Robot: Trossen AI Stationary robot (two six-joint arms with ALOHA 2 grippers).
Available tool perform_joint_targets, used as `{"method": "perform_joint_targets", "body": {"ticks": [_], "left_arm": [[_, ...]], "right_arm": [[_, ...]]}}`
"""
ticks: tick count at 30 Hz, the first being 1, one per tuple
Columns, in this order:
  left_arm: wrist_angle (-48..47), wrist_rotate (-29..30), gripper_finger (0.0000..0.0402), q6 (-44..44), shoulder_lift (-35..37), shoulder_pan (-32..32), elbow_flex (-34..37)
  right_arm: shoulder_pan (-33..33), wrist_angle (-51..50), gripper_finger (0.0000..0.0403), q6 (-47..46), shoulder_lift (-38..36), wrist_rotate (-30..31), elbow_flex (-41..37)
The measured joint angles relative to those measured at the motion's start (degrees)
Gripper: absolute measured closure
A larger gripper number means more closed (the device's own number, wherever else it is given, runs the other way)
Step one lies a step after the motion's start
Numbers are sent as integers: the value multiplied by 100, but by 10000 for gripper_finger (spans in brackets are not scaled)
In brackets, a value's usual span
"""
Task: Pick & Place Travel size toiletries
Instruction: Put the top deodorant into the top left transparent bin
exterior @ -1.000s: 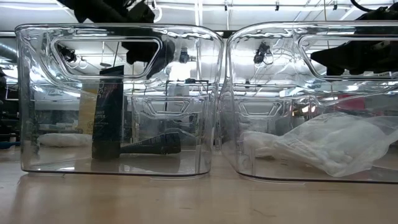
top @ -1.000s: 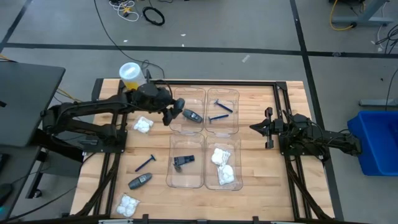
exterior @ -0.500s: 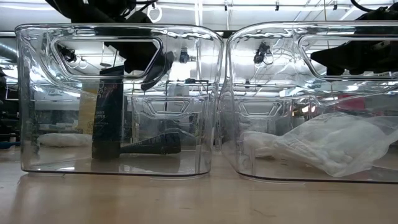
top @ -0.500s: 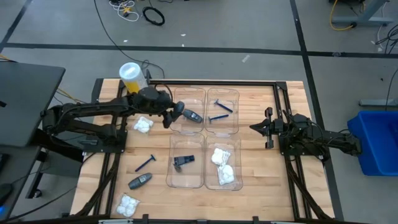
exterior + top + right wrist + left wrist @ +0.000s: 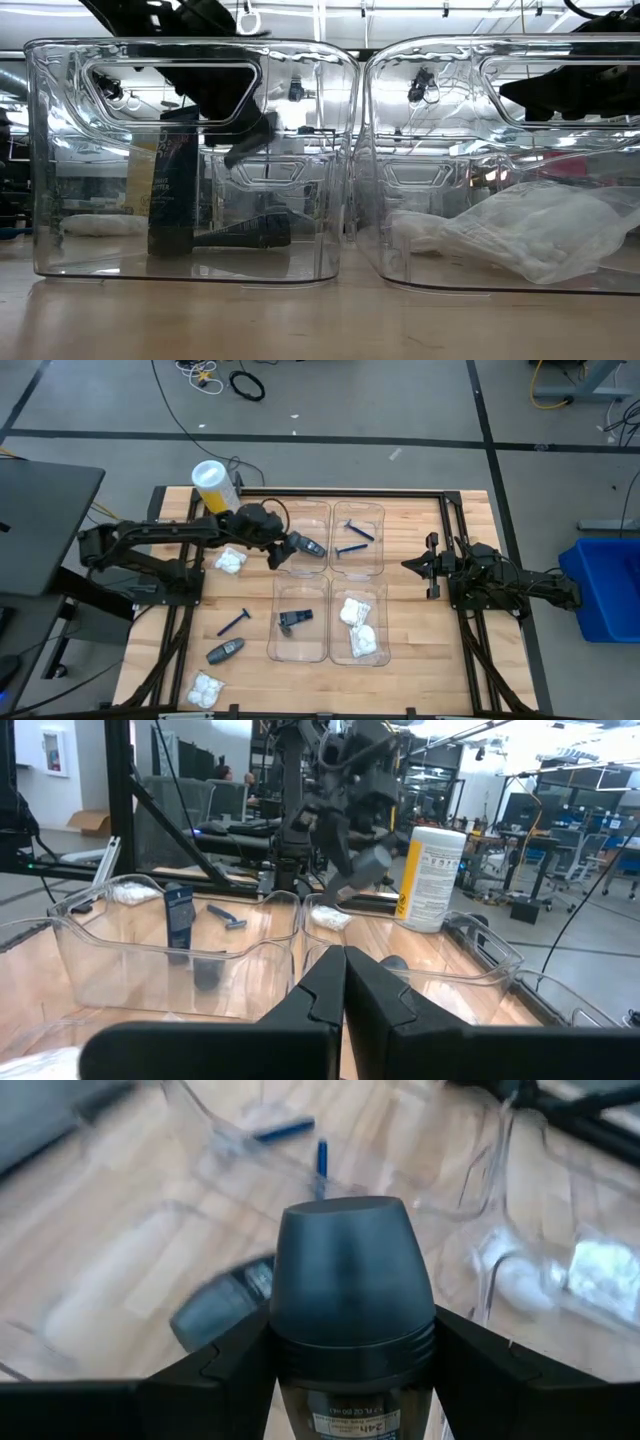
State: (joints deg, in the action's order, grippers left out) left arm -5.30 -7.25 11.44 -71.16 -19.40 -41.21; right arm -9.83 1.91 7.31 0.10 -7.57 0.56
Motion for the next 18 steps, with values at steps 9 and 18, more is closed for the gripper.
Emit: {"method": "perform_joint_targets", "body": {"ticks": [9, 18], "left_arm": [[359, -273, 178, 40, -520, 2, -2], [355, -276, 175, 39, -585, 0, -4]], "right_arm": [[0, 0, 389, 0, 0, -2, -2], [1, 1, 389, 0, 0, -1, -2]]}}
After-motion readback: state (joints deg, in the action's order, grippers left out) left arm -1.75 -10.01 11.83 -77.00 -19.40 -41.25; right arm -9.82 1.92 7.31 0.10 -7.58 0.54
